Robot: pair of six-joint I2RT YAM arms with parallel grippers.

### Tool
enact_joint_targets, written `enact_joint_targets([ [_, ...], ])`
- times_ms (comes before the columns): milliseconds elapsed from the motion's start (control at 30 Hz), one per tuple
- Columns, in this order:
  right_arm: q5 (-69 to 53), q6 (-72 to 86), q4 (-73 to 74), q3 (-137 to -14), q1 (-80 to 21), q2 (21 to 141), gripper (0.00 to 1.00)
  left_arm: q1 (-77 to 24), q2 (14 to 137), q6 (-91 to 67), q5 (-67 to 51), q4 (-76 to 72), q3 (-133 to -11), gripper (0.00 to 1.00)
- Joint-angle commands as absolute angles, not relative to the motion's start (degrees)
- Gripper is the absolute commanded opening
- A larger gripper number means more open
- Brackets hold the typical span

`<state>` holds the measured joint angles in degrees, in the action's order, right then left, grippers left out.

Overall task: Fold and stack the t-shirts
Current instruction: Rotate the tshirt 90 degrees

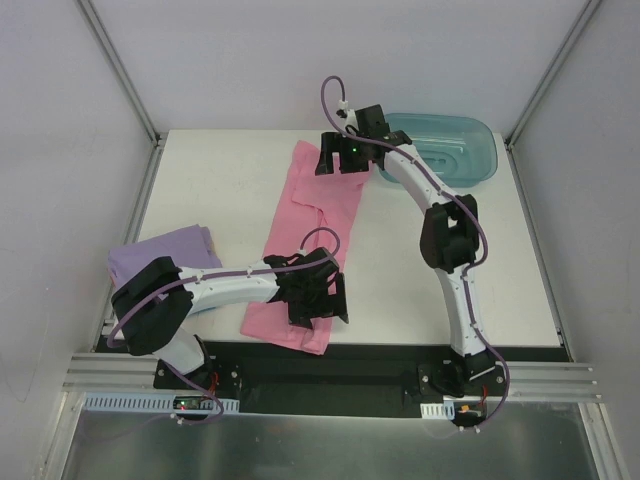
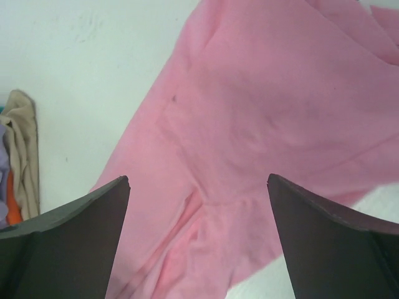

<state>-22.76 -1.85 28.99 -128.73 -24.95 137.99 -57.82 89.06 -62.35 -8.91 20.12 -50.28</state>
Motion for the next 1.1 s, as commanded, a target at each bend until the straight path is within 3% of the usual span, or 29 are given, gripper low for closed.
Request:
enact_joint_targets([
  [0,-19.5,-6.9,33.6,-124.8,-26.3,123.6,0.97,-58.4,85.3,-60.5,-9.0,19.0,-50.3,0.99],
  [367,-19.2,2.6,35.3,-96.9,-30.2,111.8,0.97,-57.2,67.2,-51.9,-0.3,27.9,-44.7,0.99],
  [467,-21.7,4.8,32.5,-92.0,-33.2,111.6,0.97,-51.7,65.5,-50.2,-1.5,28.0,-40.5,0.99],
  [600,-21.4,6.9,30.6,-89.6,-36.6,113.8,0.97,-45.6,64.4,-48.3,-4.0,26.6,-36.0,0.99],
  [1067,-17.7,7.9,33.0,-93.7,-34.0,124.2,0.97,-45.3,67.7,-49.7,-17.4,10.1,-26.5,0.99],
])
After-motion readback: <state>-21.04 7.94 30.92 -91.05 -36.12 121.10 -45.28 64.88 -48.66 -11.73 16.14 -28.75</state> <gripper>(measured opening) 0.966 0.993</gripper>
